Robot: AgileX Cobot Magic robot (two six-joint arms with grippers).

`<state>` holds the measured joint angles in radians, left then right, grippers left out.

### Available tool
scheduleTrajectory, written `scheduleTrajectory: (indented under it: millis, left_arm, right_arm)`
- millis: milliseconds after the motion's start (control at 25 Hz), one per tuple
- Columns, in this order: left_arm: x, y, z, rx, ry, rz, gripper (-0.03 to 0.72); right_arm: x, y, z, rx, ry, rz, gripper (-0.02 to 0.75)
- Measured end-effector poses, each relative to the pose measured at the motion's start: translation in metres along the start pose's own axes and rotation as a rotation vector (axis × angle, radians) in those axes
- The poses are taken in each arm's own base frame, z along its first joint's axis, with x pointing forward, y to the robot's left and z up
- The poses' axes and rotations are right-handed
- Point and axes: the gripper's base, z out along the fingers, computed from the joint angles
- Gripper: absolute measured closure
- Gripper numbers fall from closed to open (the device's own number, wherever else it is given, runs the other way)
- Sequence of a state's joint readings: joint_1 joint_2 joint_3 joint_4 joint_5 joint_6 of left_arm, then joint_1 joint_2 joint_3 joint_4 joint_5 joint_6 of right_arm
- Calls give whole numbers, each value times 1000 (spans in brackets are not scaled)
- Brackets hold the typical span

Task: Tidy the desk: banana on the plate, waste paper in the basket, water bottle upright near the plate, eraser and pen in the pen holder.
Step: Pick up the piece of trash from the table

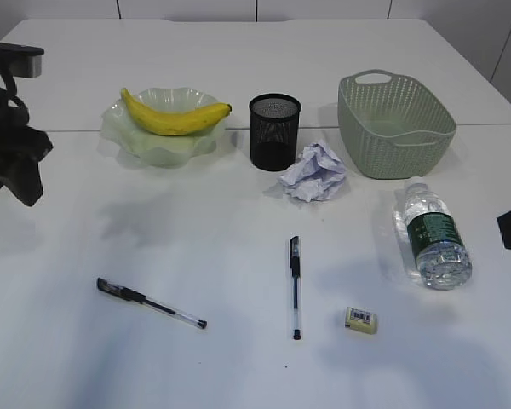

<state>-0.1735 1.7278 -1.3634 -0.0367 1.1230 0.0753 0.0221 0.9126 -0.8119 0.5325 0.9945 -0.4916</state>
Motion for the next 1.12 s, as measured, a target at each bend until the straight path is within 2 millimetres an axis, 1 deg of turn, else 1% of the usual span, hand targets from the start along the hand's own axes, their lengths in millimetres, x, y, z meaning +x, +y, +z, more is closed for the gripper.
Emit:
scheduleTrajectory:
  millis: [160,520,720,880,960,1120]
  left_arm:
    - [24,-2,-8,-6,-79,-19,297]
    - [90,-6,-46,-25,-397,-20,297]
    - [121,-8,-59,-33,-515,-17,323]
    - [135,-8,-68,-56,-559,-2,336]
    - [138,-8,-71,-64,-565,4,338]
    - [140,-8,-70,-63,-548,3,343]
  right_arm:
    - [-3,0,0,-6,-28,-46,219]
    - [-8,-2,0,21,-88,-141,219]
    - [-14,-4,7,4,-112,-174,219]
    - [-21,-8,18,-20,-133,-197,219]
    - [-25,-10,24,-33,-143,-204,219]
    - [-32,-14,37,-67,-164,-232,219]
